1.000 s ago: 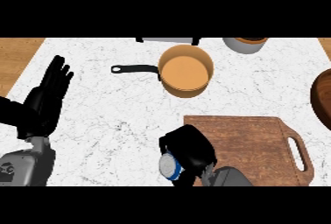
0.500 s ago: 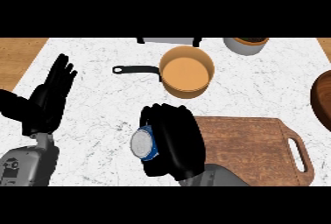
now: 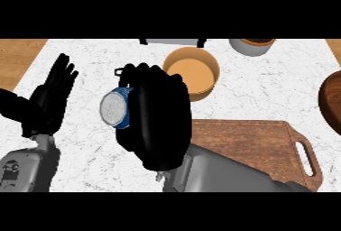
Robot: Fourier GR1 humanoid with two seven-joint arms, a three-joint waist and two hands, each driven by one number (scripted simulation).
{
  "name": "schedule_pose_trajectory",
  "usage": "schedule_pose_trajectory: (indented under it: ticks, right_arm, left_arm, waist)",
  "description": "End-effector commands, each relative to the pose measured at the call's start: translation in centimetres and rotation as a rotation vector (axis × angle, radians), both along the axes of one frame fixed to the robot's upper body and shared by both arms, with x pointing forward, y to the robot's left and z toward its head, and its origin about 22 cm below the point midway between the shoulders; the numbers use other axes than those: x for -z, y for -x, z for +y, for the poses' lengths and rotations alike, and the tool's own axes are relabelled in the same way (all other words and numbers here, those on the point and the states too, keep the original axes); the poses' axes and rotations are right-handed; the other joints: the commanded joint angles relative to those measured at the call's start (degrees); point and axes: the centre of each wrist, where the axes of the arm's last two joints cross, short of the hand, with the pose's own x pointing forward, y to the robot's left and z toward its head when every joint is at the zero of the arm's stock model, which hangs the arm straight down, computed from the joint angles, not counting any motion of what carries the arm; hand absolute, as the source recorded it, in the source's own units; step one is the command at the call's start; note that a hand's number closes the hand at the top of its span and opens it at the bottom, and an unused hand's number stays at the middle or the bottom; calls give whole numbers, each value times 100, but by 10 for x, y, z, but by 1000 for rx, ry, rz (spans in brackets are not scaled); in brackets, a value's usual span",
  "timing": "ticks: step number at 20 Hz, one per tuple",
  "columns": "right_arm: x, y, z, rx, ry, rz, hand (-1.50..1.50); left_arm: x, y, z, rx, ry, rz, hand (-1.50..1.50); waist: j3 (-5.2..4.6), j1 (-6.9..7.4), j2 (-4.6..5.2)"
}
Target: Pick the can from the cutting board and place it in the pot
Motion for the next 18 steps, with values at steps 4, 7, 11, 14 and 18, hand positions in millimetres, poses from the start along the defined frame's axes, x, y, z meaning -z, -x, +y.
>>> schedule_pose_trajectory:
  ticks: [4,7,11,14,18]
  right_arm:
    - [-20,-30,23,165,-180,52,150]
    - [-42,-52,21,166,-177,50,150]
    - [-23,-73,16,178,-227,72,150]
    - [-21,-90,3,171,-344,61,150]
    - [13,-128,-4,353,82,-12,150]
  left_arm:
    - [-5,2,-2,12,-2,-15,0]
    - [9,2,4,-23,9,-19,0]
    - [-8,-4,5,-28,2,-19,0]
    - [-3,-5,13,-41,-16,-32,0]
    - [-5,1,9,-39,2,-24,0]
  waist:
    - [7,32,55]
    - [8,-145,67]
    - [16,-191,65]
    - [17,-190,96]
    - [10,-255,56]
